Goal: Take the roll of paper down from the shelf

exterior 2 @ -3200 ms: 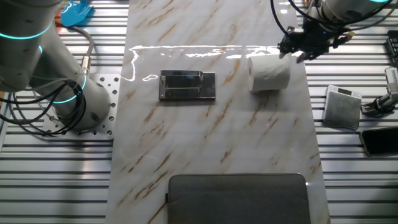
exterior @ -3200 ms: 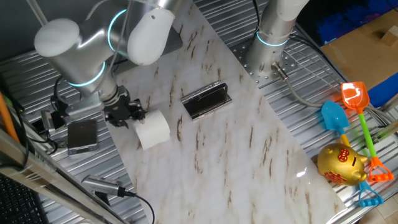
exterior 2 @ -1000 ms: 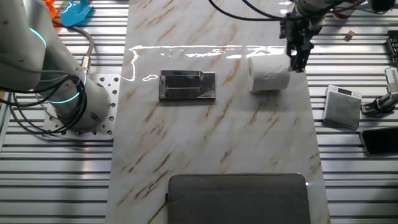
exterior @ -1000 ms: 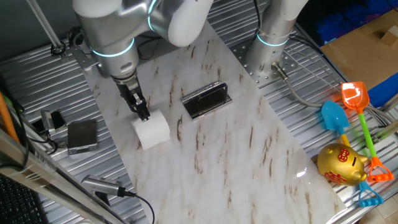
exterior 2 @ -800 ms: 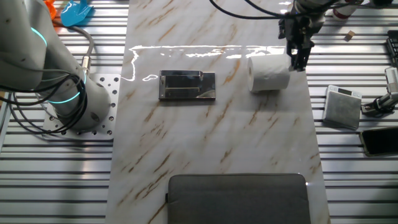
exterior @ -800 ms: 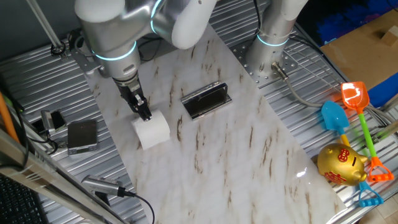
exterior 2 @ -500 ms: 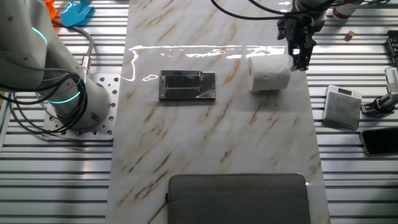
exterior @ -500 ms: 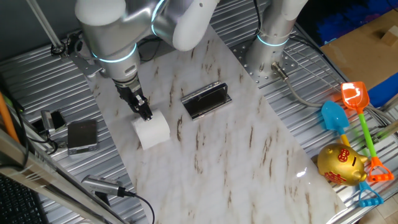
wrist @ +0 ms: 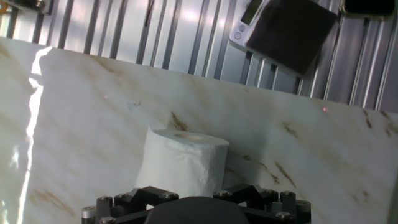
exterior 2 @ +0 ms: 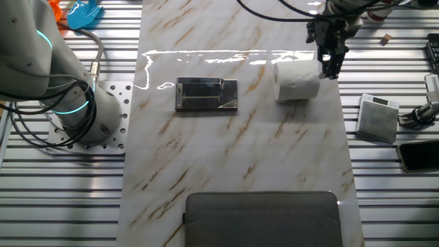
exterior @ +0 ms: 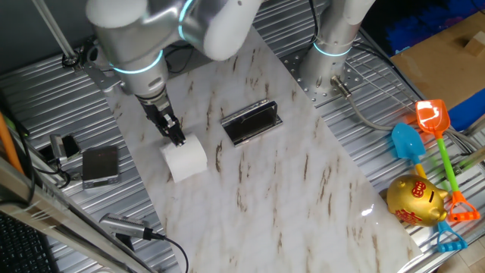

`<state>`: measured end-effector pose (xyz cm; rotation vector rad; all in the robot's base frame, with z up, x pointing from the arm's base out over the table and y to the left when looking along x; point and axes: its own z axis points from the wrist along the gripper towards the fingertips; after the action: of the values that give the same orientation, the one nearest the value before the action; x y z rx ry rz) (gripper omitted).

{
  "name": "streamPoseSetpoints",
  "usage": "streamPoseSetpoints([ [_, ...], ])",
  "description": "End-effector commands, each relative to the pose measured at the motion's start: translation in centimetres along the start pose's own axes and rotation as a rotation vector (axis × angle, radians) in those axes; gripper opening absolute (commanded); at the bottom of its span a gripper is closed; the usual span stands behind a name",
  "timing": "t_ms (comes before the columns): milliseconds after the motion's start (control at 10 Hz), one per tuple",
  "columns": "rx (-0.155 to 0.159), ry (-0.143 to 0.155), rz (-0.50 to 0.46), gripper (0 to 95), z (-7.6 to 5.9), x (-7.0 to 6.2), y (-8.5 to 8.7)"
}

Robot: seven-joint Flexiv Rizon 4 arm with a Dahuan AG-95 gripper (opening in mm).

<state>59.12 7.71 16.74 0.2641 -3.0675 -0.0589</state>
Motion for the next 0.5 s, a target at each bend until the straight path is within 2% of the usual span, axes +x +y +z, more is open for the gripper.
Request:
streamPoseSetpoints([
  [100, -0.022, 0.01, 0.03, 95.0, -0.05, 0.12, 0.0],
  [500, -0.015, 0.012, 0.008, 95.0, -0.05, 0.12, 0.0],
])
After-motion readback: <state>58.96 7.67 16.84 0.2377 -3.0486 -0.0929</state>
